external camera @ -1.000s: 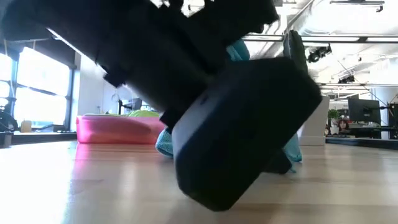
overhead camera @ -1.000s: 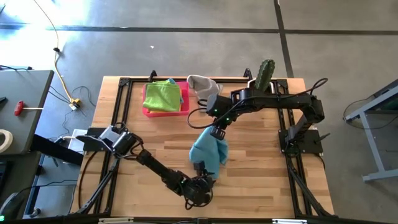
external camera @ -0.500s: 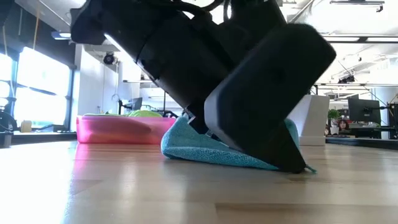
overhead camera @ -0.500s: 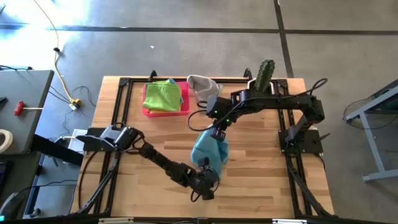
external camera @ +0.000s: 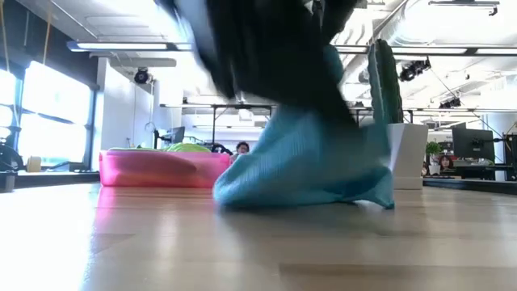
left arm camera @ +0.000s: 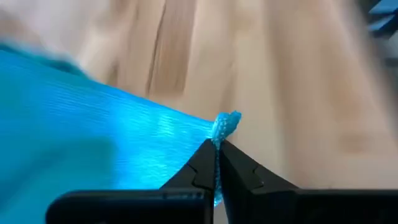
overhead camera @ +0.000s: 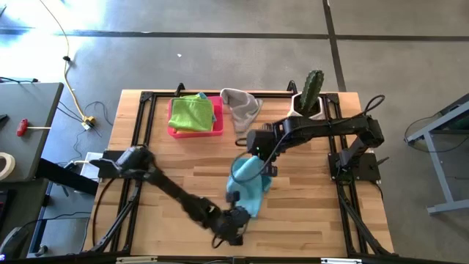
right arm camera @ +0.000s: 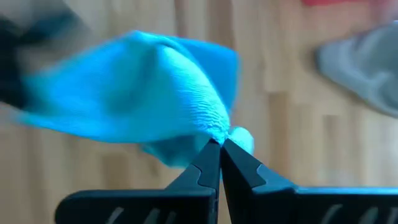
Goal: Fold microfiber towels
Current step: Fold the blue towel on the table
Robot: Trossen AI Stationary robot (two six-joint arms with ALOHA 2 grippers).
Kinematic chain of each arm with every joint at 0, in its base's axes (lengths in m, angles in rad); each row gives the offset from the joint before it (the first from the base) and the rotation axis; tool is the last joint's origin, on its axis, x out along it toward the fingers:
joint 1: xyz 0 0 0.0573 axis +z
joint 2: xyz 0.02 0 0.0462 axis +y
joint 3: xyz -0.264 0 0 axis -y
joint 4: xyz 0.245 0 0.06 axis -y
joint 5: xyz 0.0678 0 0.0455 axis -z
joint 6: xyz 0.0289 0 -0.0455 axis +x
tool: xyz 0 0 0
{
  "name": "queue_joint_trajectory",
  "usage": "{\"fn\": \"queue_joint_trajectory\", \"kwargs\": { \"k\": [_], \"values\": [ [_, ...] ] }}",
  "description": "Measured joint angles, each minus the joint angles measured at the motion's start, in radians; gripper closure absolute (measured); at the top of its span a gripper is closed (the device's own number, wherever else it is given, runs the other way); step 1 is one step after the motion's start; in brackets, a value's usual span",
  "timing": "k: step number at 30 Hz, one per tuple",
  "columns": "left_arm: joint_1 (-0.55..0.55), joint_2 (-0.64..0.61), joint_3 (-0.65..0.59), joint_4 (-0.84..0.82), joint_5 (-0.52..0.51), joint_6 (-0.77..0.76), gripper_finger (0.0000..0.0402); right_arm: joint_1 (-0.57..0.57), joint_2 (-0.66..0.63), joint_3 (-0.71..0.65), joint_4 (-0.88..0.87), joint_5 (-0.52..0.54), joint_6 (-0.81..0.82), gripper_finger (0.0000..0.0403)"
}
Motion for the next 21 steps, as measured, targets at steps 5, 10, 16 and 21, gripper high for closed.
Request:
{"fn": "queue_joint_trajectory", "kwargs": {
  "k": [5, 10, 16, 21],
  "values": [
    [-0.064, -0.146, 0.002, -0.214, -0.127, -0.045, 0.0399, 0.068, 0.0, 0.0, -0.098, 0.202, -0.061, 0.0403],
    [-0.129, -0.305, 0.004, -0.487, -0.317, -0.156, 0.0399, 0.159, -0.001, 0.0, -0.159, 0.302, -0.064, 0.0403],
    [-0.178, -0.448, 0.004, -0.733, -0.52, -0.312, 0.0399, 0.252, -0.035, 0.0, -0.23, 0.317, -0.085, 0.0403],
    [-0.171, -0.543, 0.003, -0.875, -0.607, -0.368, 0.0399, 0.297, -0.13, 0.0, -0.224, 0.467, -0.061, 0.0403]
  ]
}}
